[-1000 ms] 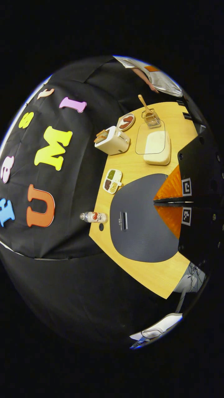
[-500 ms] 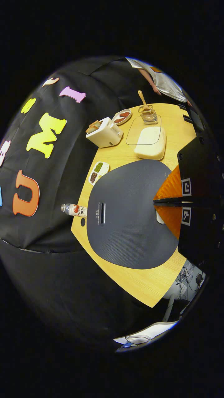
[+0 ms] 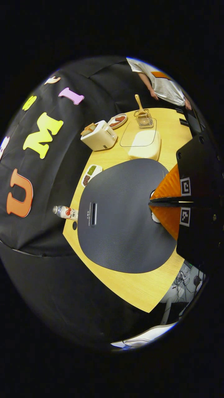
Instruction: Close the left gripper, press the button to open the rice cooker; take a wooden spoon from the chopstick holder with the right hand, scoop a spoonful of rice and pour it into the rice cooker, then put the wooden spoon back into the chopstick holder.
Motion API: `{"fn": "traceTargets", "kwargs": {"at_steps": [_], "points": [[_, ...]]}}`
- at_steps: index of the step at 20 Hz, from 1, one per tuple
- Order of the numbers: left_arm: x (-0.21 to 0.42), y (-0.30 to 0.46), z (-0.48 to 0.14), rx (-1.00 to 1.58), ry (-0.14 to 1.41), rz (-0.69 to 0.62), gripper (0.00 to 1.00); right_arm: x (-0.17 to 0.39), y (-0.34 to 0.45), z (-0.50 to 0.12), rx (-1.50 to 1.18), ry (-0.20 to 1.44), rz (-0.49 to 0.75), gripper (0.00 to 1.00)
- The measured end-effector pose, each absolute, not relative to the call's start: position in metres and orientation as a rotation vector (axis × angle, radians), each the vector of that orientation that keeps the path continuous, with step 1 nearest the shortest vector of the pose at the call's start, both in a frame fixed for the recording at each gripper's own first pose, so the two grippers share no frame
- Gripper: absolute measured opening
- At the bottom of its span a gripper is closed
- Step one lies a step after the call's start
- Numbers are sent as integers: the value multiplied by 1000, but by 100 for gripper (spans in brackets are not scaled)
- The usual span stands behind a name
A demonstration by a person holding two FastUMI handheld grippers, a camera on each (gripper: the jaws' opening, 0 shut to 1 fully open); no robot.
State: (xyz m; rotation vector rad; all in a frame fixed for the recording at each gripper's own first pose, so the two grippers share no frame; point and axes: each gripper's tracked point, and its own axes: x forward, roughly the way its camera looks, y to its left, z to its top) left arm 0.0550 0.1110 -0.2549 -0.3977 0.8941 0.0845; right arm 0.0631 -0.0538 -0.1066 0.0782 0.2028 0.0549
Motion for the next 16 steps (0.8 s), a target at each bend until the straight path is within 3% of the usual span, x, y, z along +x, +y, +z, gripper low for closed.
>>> {"fn": "traceTargets", "kwargs": {"at_steps": [13, 16], "points": [[115, 148, -103, -142, 373, 199, 0, 52, -61, -66, 39, 115, 45, 100], [125, 148, -71, -129, 269, 203, 5, 46, -68, -59, 33, 98, 28, 100]]}}
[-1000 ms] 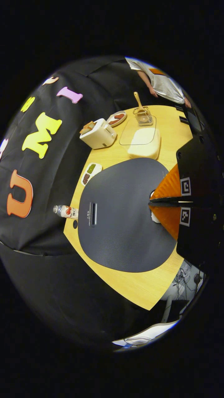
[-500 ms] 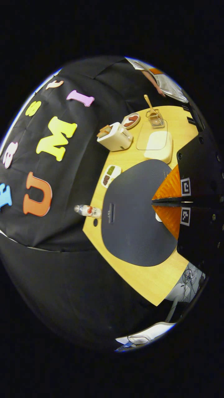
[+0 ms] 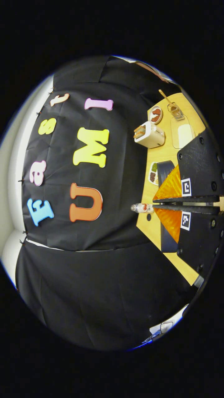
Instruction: Close the left gripper, press the button to open the rice cooker; take a wooden spoon from the chopstick holder with the right hand, scoop a spoonful of rice and pour it into the rice cooker, then put the wooden spoon back into the chopstick holder.
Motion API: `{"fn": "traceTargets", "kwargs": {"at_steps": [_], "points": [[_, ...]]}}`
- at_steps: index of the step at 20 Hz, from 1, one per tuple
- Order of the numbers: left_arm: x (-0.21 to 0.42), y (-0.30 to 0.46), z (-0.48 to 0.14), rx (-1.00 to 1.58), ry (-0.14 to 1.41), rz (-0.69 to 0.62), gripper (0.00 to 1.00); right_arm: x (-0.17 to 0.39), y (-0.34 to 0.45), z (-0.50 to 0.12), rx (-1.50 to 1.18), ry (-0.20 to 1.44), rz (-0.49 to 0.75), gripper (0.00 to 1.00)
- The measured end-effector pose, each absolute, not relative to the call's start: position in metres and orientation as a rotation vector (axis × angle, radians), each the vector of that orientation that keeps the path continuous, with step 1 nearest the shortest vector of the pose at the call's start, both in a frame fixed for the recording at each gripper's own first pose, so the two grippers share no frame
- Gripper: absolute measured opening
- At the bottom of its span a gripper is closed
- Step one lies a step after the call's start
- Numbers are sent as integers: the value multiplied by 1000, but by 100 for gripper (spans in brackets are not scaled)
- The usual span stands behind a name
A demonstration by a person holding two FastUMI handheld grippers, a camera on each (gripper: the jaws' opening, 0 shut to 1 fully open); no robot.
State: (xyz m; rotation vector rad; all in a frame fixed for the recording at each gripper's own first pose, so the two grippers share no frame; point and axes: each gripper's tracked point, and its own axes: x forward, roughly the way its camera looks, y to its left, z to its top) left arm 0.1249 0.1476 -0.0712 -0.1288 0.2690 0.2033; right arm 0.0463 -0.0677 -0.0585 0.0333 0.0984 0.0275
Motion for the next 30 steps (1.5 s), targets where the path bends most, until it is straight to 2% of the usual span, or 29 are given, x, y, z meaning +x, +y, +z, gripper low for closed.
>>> {"fn": "traceTargets", "kwargs": {"at_steps": [2, 3, 4, 9, 10, 19, 22, 23, 24, 26, 30], "points": [[127, 151, -53, -125, 224, 201, 5, 45, -73, -52, 32, 84, 13, 100], [125, 149, -48, -122, 211, 194, 8, 43, -76, -49, 29, 74, 7, 100], [121, 144, -44, -119, 204, 179, 5, 43, -78, -47, 25, 66, 1, 100], [99, 121, -27, -109, 141, 136, 90, 48, -95, -22, 8, 17, -15, 100], [95, 119, -22, -109, 125, 139, 98, 51, -99, -21, 13, 11, -20, 100], [70, 106, -13, -87, 77, 184, 96, 84, -150, -65, 76, 78, -87, 100], [71, 104, -8, -92, 68, 211, 97, 107, -168, -96, 91, 106, -91, 100], [72, 101, -9, -92, 71, 213, 100, 116, -173, -108, 94, 120, -90, 100], [72, 96, -8, -91, 75, 208, 96, 126, -176, -121, 97, 135, -87, 100], [71, 89, -6, -77, 69, 212, 94, 147, -182, -147, 114, 163, -78, 100], [72, 69, -7, -52, 66, 220, 94, 191, -192, -197, 156, 211, -47, 100]]}}
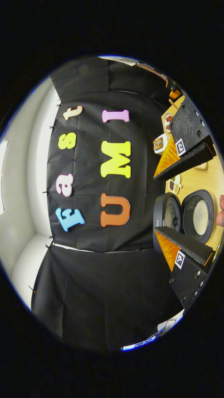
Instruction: Close the left gripper, press the button to open the rice cooker; take a wooden spoon from the chopstick holder with the right hand, scoop a spoonful of rice and pour it into the rice cooker, then put the wooden spoon back into the chopstick holder.
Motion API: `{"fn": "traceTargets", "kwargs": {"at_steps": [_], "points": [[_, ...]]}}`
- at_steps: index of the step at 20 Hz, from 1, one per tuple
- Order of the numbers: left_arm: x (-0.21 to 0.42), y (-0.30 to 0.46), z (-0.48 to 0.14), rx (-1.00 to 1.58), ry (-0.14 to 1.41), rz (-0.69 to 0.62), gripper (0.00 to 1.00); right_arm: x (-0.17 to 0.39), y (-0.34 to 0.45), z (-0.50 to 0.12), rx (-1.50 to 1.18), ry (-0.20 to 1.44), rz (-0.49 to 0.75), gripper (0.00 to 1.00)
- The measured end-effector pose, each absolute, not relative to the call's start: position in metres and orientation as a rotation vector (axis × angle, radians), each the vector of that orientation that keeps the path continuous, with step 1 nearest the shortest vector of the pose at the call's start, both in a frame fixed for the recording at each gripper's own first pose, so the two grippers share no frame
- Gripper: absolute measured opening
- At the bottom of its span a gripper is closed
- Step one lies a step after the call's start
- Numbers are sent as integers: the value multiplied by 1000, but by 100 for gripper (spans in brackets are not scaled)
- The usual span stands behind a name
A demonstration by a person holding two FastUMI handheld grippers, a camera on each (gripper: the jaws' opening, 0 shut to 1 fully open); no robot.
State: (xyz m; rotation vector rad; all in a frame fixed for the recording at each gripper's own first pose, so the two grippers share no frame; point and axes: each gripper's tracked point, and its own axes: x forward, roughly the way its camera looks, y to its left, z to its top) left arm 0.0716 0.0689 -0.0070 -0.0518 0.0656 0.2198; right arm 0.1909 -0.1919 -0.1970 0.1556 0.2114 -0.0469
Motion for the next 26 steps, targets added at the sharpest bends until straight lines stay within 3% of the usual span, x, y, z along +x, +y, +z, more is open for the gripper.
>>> {"fn": "traceTargets", "kwargs": {"at_steps": [5, 6, 9, 10, 12, 17, 18, 21, 26], "points": [[81, 55, -5, -42, 50, 236, 94, 246, -210, -256, 219, 291, -48, 99], [84, 53, -7, -45, 58, 239, 94, 256, -212, -266, 234, 306, -50, 89], [87, 57, -16, -30, 91, 264, 95, 283, -220, -290, 274, 350, -49, 80], [89, 59, -18, -22, 100, 273, 95, 291, -222, -295, 285, 357, -51, 86], [89, 59, -20, -11, 111, 283, 95, 303, -223, -303, 291, 372, -50, 75], [89, 64, -28, -10, 135, 307, 95, 316, -212, -307, 319, 396, -16, 36], [89, 66, -29, -13, 136, 311, 95, 314, -210, -307, 321, 394, -14, 39], [89, 66, -30, -20, 138, 316, 95, 313, -207, -304, 335, 393, -8, 26], [80, 70, -38, -30, 156, 335, 95, 306, -196, -302, 353, 412, 3, 17]]}}
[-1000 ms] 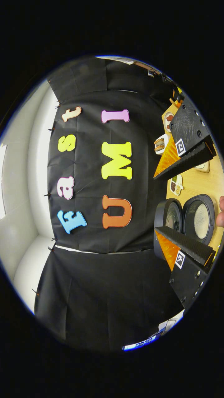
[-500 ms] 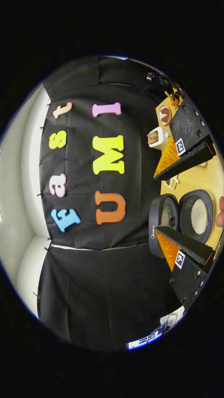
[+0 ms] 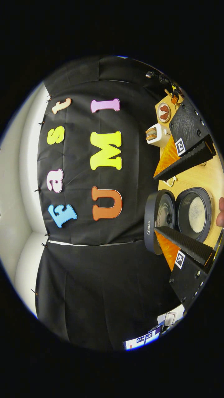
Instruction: Close the left gripper, press the button to open the rice cooker; take a wooden spoon from the chopstick holder with the right hand, scoop a spoonful of rice and pour it into the rice cooker, then put the wooden spoon back into the chopstick holder.
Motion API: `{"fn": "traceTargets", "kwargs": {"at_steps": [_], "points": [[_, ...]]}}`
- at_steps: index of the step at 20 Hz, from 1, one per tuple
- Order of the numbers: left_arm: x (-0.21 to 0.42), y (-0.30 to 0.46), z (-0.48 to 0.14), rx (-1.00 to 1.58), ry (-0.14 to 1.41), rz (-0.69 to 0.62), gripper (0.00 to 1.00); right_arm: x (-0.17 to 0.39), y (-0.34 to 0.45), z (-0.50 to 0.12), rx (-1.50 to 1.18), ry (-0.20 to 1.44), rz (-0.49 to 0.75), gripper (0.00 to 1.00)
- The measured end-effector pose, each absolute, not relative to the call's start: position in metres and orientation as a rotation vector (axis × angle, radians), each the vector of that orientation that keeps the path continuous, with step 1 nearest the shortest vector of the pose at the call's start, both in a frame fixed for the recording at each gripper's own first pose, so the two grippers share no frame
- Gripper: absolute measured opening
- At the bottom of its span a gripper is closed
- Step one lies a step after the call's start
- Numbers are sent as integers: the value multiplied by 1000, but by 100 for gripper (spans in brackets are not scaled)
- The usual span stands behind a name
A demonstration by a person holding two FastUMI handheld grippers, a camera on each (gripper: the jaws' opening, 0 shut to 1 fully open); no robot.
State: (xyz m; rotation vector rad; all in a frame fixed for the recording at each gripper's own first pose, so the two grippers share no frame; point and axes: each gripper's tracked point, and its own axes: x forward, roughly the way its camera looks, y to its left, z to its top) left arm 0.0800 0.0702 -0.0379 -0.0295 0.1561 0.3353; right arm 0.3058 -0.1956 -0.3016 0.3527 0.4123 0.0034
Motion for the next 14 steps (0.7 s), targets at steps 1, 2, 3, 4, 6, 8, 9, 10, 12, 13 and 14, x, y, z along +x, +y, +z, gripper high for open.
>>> {"fn": "traceTargets", "kwargs": {"at_steps": [1, 2, 3, 4, 6, 8, 9, 10, 12, 13, 14], "points": [[78, 71, -38, -29, 155, 338, 95, 305, -194, -298, 349, 410, 1, 17], [76, 73, -38, -27, 155, 342, 95, 303, -193, -293, 349, 406, 0, 17], [73, 73, -38, -26, 153, 344, 95, 303, -193, -287, 344, 402, -6, 16], [71, 74, -38, -29, 153, 344, 95, 302, -195, -280, 337, 393, -14, 16], [66, 76, -39, -39, 150, 344, 95, 298, -198, -260, 337, 368, -22, 16], [64, 78, -40, -49, 146, 342, 95, 294, -201, -237, 338, 341, -30, 16], [62, 79, -40, -53, 144, 338, 95, 292, -203, -226, 328, 325, -37, 16], [61, 81, -41, -57, 142, 334, 95, 290, -204, -215, 316, 312, -39, 16], [58, 87, -42, -56, 140, 325, 95, 284, -201, -195, 304, 289, -41, 16], [56, 90, -43, -60, 142, 321, 95, 280, -199, -187, 302, 284, -48, 16], [56, 93, -43, -68, 141, 313, 95, 276, -196, -179, 302, 280, -53, 16]]}}
